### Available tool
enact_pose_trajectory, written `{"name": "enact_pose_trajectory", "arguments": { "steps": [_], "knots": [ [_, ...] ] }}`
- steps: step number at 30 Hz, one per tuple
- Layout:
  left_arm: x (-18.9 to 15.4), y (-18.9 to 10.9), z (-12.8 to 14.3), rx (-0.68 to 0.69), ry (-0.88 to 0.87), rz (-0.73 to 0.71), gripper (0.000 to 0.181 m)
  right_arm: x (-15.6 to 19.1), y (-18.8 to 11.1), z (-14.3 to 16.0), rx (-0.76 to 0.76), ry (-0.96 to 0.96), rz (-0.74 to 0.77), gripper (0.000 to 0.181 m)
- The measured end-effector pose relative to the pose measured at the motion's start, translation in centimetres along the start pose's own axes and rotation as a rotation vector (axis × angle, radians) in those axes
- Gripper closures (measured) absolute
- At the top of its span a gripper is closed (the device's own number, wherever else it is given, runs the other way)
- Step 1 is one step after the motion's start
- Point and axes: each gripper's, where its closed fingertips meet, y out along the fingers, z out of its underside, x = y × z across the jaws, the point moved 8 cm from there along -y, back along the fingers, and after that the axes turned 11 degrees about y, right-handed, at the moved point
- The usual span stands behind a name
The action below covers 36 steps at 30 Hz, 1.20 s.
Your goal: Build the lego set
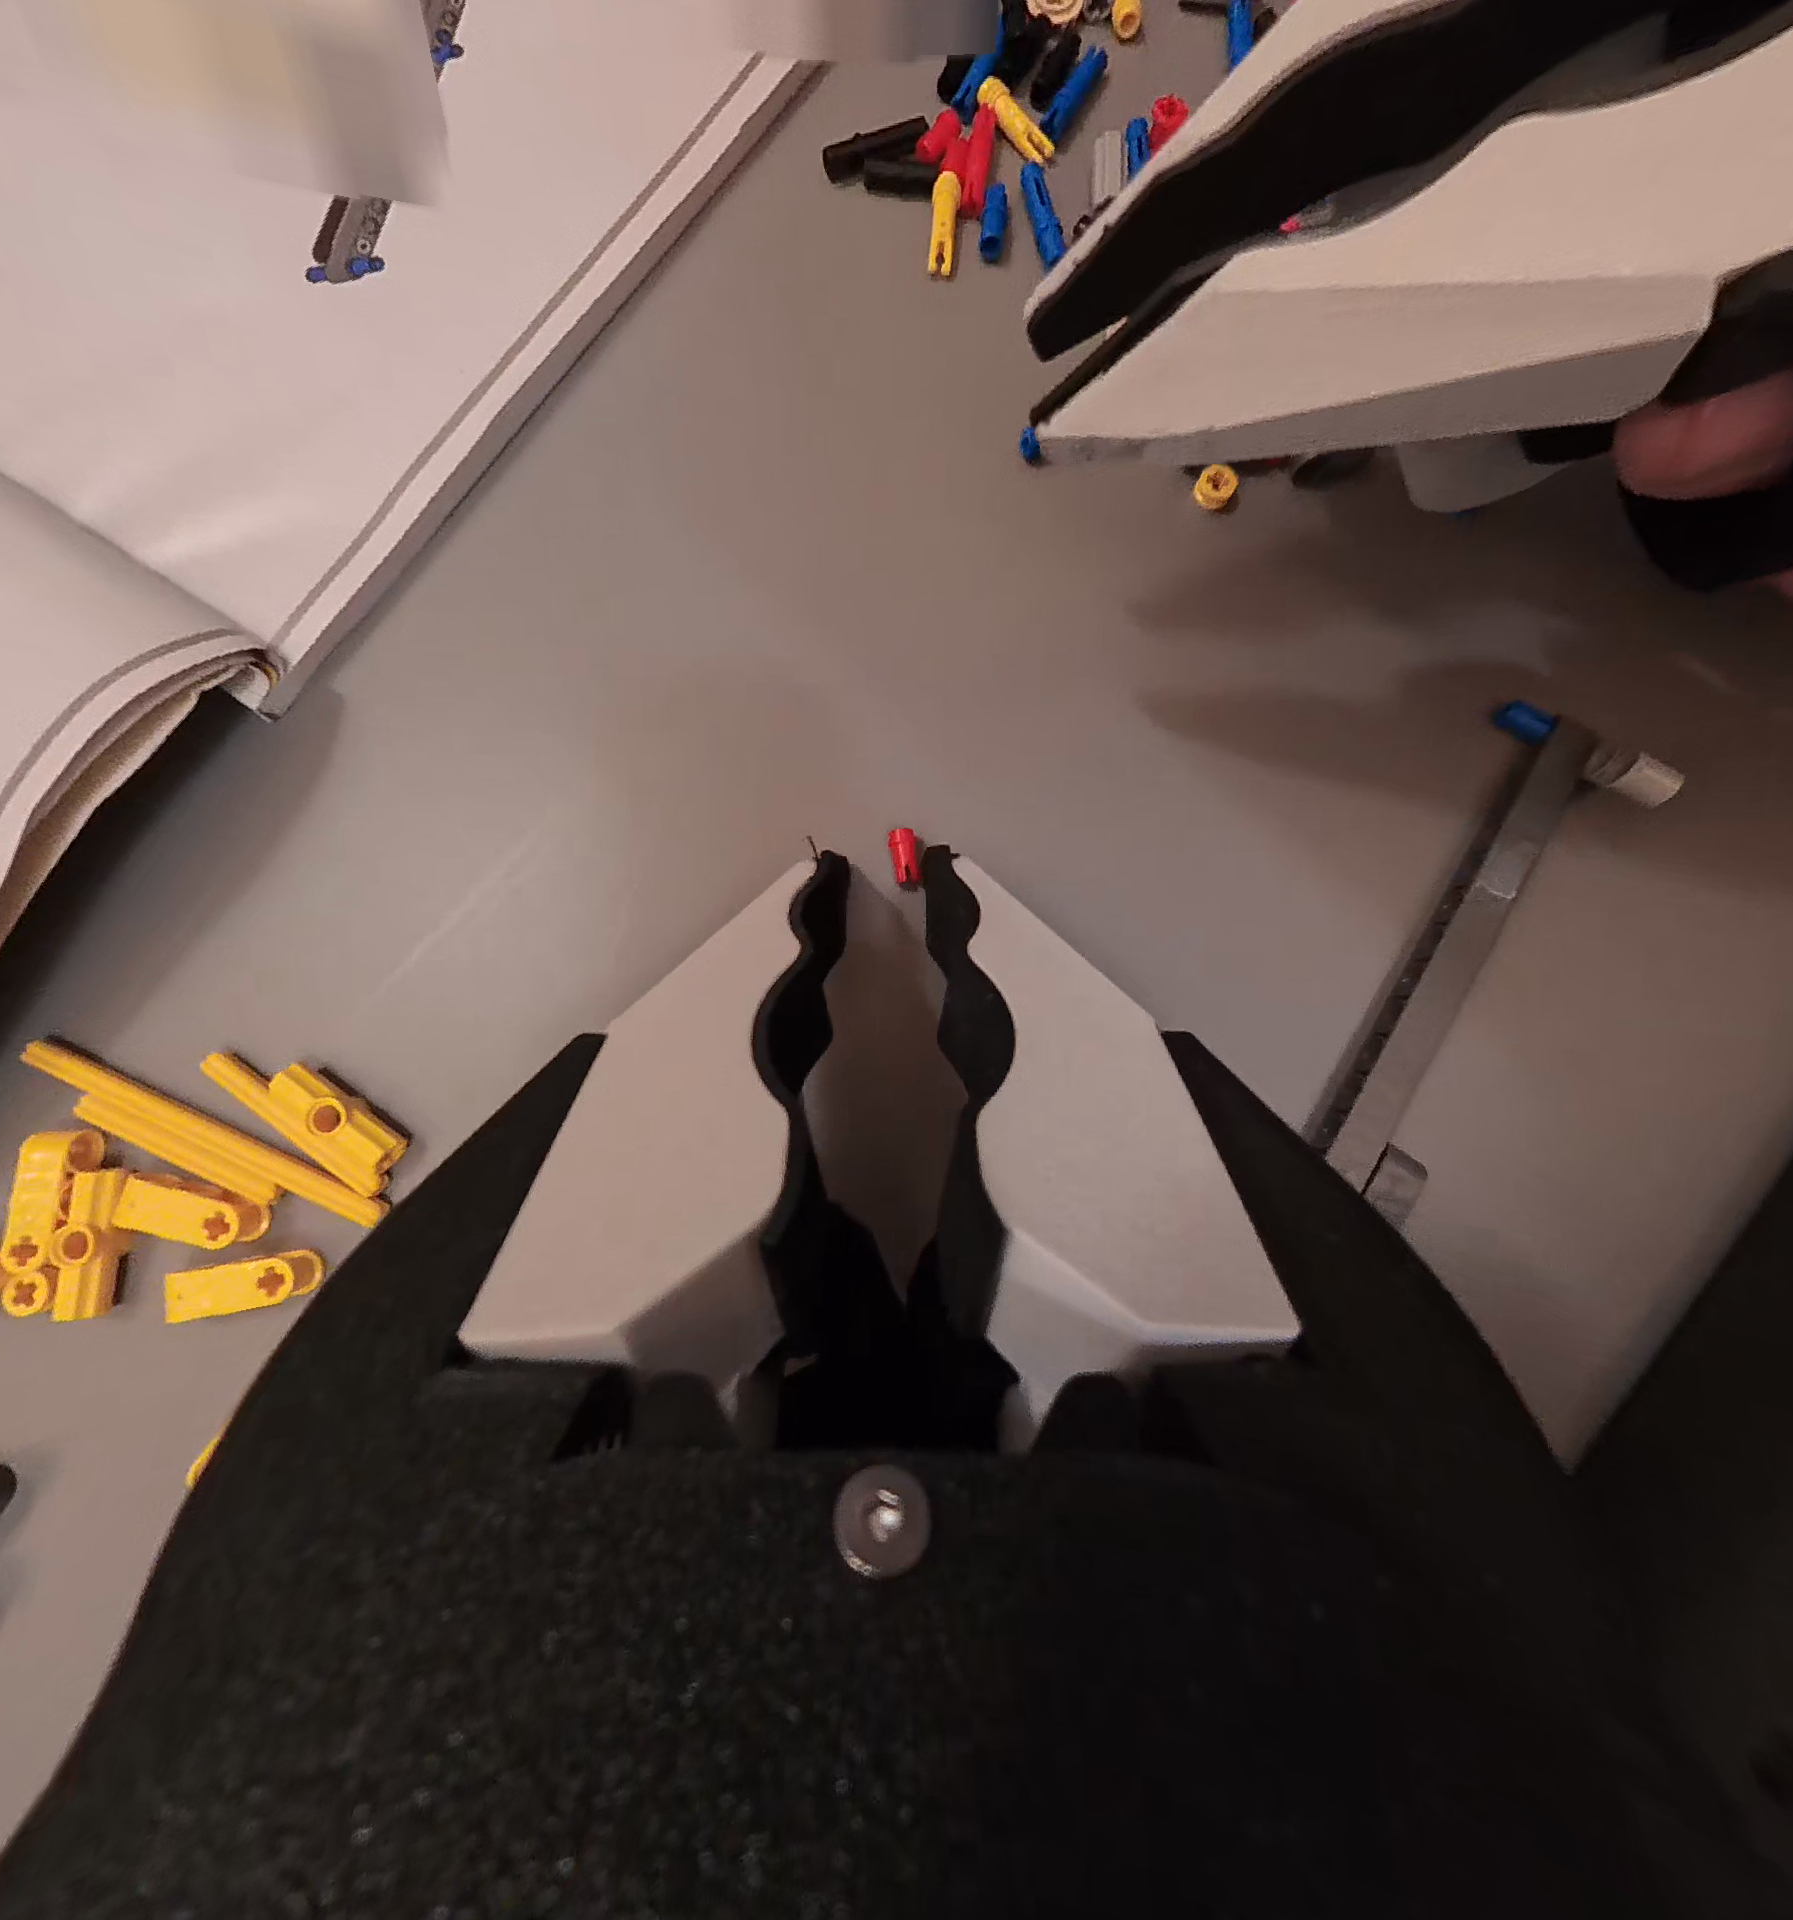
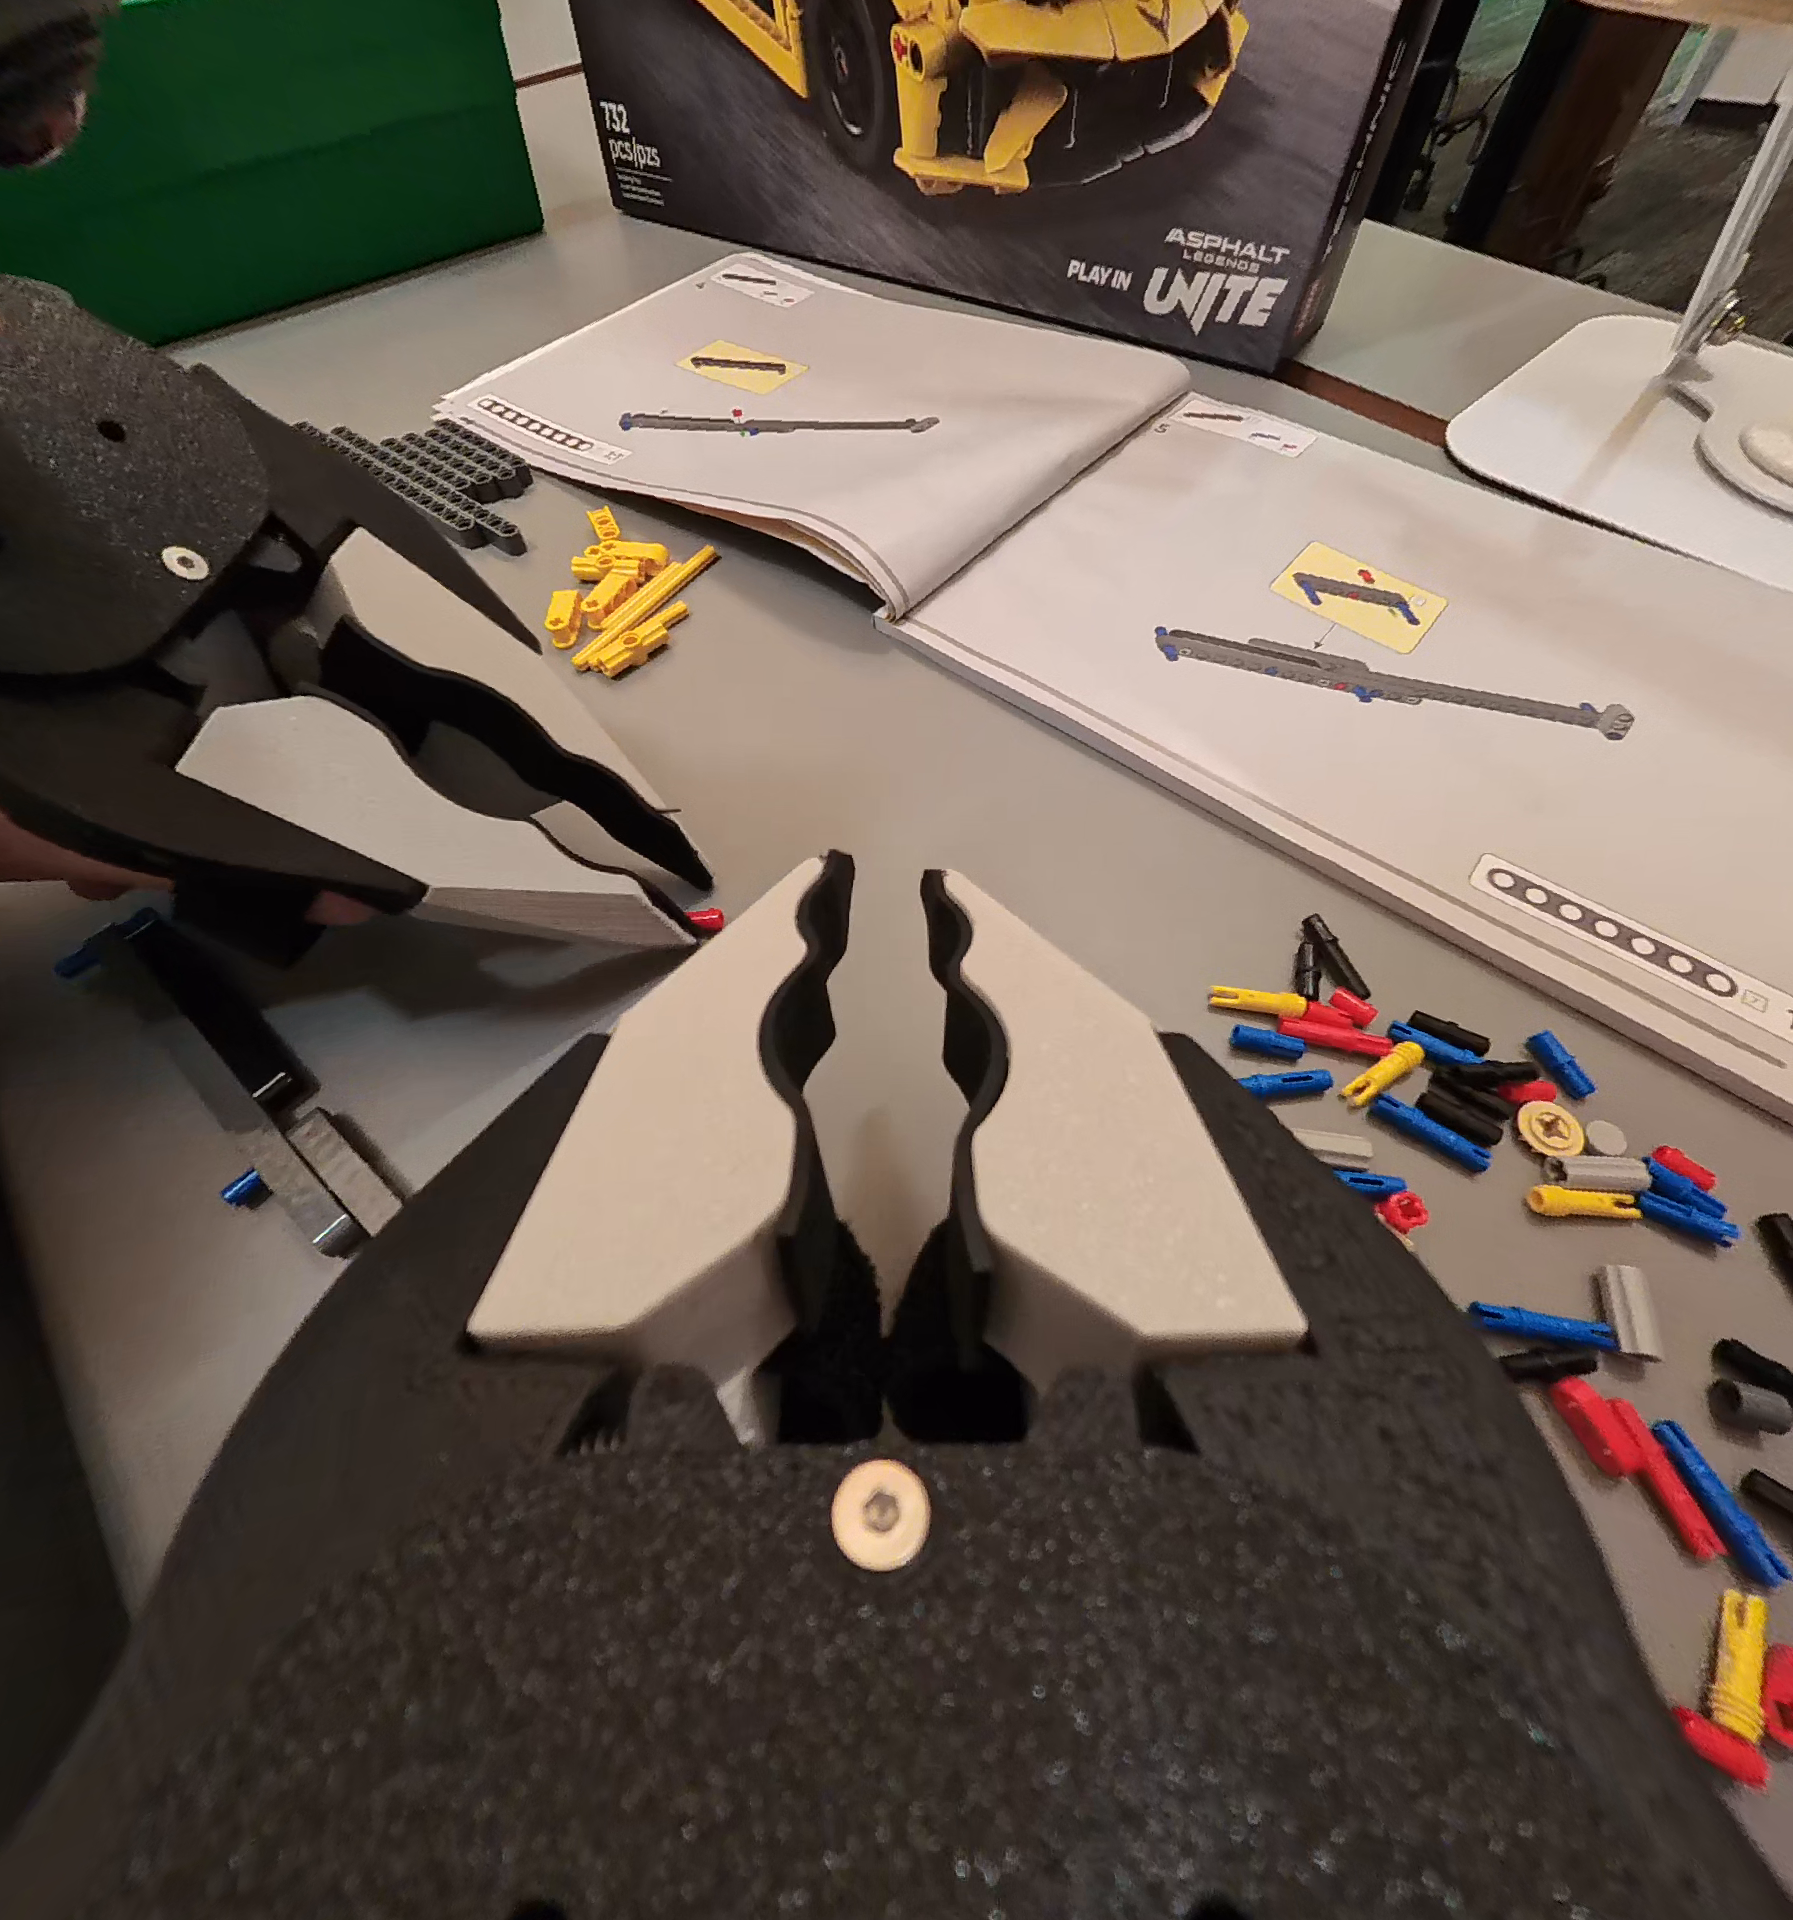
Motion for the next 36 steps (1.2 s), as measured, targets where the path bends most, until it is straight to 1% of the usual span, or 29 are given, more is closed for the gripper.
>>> {"name": "enact_pose_trajectory", "arguments": {
  "steps": [5, 9, 11, 12, 13, 14, 16, 19, 22, 27, 32, 33, 36],
  "knots": [
    [0.0, 0.0, 0.0, -0.004, 0.001, 0.016, 0.176, -0.1, 0.1, 0.1, 0.009, 0.011, -0.007, 0.167],
    [0.0, 0.2, -0.1, -0.016, 0.044, 0.028, 0.178, 0.1, 0.2, 0.2, 0.022, 0.038, -0.049, 0.168],
    [-0.2, 0.2, -0.1, -0.029, 0.113, 0.048, 0.178, 0.3, 0.1, 0.2, 0.029, 0.104, -0.136, 0.168],
    [-0.3, 0.0, -0.2, -0.055, 0.167, 0.049, 0.178, 0.3, -0.1, 0.2, 0.038, 0.166, -0.201, 0.167],
    [-0.5, -0.5, -0.5, -0.109, 0.239, 0.038, 0.178, 0.3, -0.3, 0.1, 0.053, 0.231, -0.270, 0.163],
    [-0.7, -1.3, -0.9, -0.178, 0.324, 0.018, 0.178, 0.1, -0.7, -0.2, 0.043, 0.296, -0.327, 0.162],
    [-0.7, -3.0, -1.5, -0.284, 0.470, -0.064, 0.178, -0.1, -1.7, -1.0, -0.023, 0.395, -0.453, 0.167],
    [-0.5, -4.6, -2.1, -0.359, 0.591, -0.141, 0.178, 0.4, -2.0, -1.5, -0.054, 0.447, -0.565, 0.166],
    [-0.7, -5.5, -2.6, -0.407, 0.656, -0.179, 0.178, 1.2, -1.3, -1.2, -0.014, 0.441, -0.599, 0.166],
    [-1.4, -5.9, -2.9, -0.418, 0.722, -0.198, 0.178, 1.7, -0.9, -1.2, -0.001, 0.449, -0.629, 0.169],
    [-1.9, -6.0, -3.0, -0.421, 0.733, -0.206, 0.178, 1.9, -0.9, -1.1, 0.003, 0.434, -0.630, 0.170],
    [-1.9, -6.1, -2.9, -0.425, 0.729, -0.206, 0.178, 1.9, -1.0, -1.1, -0.003, 0.434, -0.641, 0.174],
    [-2.1, -6.1, -2.9, -0.426, 0.736, -0.209, 0.178, 2.0, -0.9, -1.1, 0.008, 0.435, -0.649, 0.175]
  ]
}}
